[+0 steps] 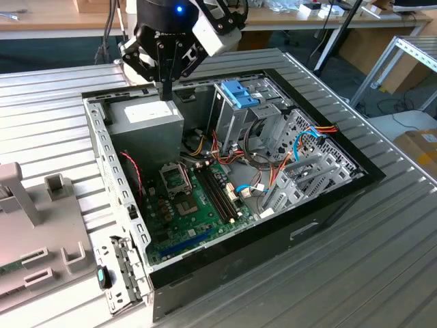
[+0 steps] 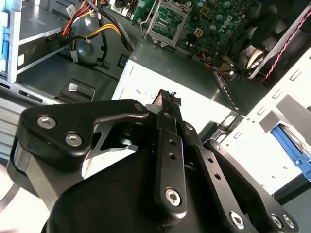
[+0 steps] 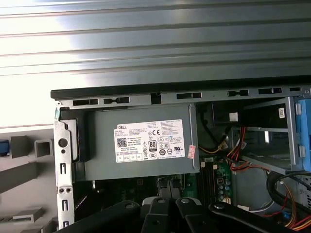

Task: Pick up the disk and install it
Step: 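Reach for the disk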

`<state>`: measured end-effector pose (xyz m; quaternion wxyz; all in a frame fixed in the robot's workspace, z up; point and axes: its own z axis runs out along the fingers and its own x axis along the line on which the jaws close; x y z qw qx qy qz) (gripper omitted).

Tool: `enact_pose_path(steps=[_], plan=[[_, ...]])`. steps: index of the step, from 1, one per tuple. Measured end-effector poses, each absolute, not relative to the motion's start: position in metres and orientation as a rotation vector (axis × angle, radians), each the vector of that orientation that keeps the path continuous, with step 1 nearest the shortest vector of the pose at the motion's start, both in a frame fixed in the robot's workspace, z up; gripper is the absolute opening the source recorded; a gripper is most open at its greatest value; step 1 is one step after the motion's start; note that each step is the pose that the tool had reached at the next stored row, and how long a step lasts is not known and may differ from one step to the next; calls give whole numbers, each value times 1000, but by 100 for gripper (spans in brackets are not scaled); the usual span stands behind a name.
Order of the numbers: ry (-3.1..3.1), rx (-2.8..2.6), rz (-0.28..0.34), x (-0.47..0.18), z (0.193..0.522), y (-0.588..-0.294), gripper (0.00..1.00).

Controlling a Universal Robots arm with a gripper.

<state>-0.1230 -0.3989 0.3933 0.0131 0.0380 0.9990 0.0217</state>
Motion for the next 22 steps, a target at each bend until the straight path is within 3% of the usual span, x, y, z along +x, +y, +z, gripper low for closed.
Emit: enact_pose_path(steps=[22], plan=[[3112,118,68,-149,393,-399,11]])
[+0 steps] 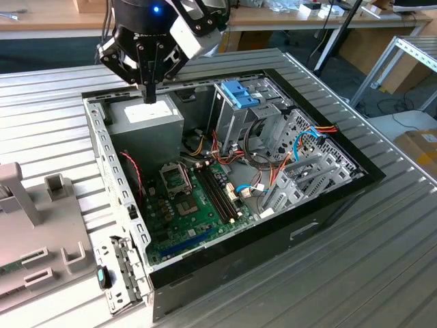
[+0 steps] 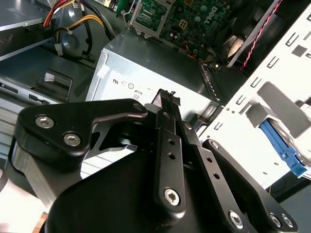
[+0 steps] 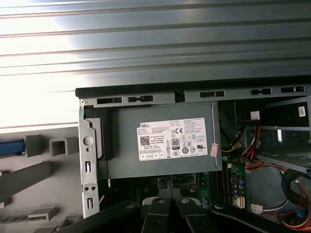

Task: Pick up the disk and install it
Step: 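Reach for the disk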

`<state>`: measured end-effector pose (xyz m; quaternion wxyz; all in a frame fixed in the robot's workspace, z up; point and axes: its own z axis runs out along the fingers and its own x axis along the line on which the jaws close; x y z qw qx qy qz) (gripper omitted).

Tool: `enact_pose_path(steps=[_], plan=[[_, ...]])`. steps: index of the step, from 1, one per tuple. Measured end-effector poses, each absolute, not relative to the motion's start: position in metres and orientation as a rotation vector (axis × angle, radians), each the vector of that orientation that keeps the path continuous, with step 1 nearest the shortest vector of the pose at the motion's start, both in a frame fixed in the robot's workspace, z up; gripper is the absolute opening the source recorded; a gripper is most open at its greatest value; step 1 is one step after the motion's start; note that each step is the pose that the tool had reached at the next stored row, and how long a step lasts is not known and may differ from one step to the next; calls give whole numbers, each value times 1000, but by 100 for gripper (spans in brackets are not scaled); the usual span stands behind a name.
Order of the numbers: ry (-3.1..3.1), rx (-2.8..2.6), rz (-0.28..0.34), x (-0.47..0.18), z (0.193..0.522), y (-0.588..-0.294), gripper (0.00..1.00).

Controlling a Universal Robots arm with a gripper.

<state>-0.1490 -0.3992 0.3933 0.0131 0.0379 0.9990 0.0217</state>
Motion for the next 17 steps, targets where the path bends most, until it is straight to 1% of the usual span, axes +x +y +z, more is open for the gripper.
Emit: enact_pose_path(steps=[17], plan=[[3112,118,68,-156,393,-399,11]])
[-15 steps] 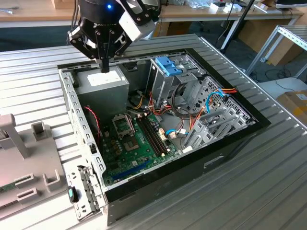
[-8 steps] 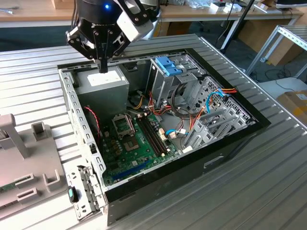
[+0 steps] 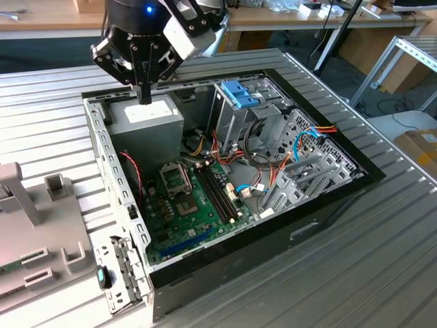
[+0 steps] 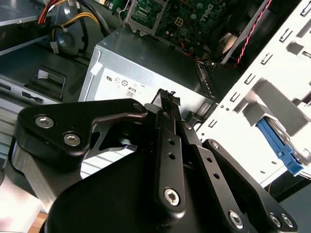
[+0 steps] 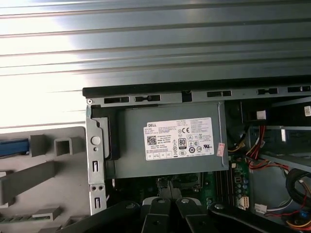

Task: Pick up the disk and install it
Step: 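Reach for the disk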

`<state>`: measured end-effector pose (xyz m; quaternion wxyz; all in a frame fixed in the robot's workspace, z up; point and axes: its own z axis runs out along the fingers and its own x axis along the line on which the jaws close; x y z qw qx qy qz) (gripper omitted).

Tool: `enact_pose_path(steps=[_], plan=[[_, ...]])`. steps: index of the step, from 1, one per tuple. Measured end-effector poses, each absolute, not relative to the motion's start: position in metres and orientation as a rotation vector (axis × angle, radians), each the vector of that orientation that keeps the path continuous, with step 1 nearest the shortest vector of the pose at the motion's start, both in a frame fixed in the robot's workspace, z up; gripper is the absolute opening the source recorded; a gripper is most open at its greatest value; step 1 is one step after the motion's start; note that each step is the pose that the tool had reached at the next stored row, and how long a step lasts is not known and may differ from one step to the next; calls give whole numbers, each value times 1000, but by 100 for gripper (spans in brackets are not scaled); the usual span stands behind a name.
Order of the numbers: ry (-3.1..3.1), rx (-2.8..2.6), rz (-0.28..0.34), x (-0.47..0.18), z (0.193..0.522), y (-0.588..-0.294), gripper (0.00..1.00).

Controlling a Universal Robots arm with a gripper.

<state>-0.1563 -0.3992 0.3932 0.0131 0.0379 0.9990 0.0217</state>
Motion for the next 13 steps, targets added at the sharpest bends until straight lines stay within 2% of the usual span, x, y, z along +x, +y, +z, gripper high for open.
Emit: enact_pose_path(steps=[13], plan=[[3112,118,68,-159,393,-399,11]])
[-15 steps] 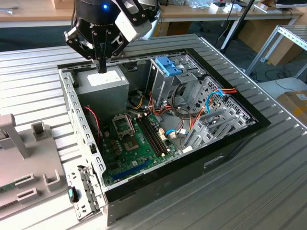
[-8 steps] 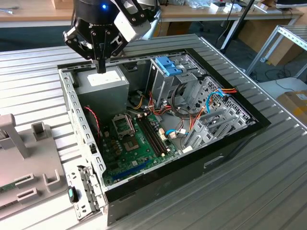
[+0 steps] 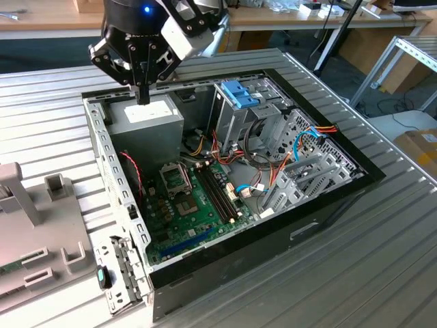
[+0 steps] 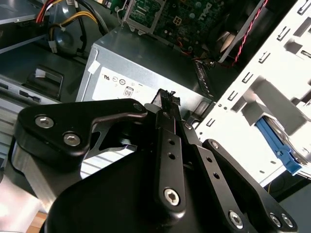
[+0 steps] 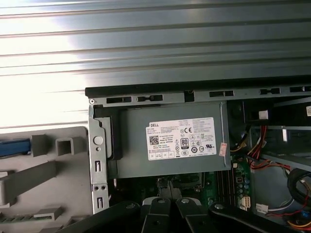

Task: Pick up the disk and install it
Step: 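Reach for the disk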

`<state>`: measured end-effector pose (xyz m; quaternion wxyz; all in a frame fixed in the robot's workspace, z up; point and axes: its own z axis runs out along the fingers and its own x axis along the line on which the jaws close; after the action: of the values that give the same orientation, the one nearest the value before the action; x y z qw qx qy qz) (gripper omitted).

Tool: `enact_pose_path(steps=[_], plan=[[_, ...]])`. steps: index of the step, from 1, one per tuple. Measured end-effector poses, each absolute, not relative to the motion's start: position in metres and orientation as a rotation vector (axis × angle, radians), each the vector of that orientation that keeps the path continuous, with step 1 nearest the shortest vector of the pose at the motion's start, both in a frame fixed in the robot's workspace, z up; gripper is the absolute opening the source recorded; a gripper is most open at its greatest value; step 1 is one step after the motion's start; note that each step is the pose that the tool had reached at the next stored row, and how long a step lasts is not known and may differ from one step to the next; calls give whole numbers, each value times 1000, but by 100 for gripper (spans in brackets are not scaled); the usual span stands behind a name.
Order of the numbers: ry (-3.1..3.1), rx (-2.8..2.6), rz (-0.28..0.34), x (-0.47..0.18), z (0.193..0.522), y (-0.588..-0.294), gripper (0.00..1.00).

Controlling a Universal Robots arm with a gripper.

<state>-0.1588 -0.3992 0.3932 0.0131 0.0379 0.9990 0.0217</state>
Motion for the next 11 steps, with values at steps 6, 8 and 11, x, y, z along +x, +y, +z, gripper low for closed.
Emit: enact_pose_path(steps=[6,8,11], plan=[[3112,118,68,-160,393,-399,11],[3112,118,68,-160,393,-399,11],[3112,118,68,-161,393,-399,11]])
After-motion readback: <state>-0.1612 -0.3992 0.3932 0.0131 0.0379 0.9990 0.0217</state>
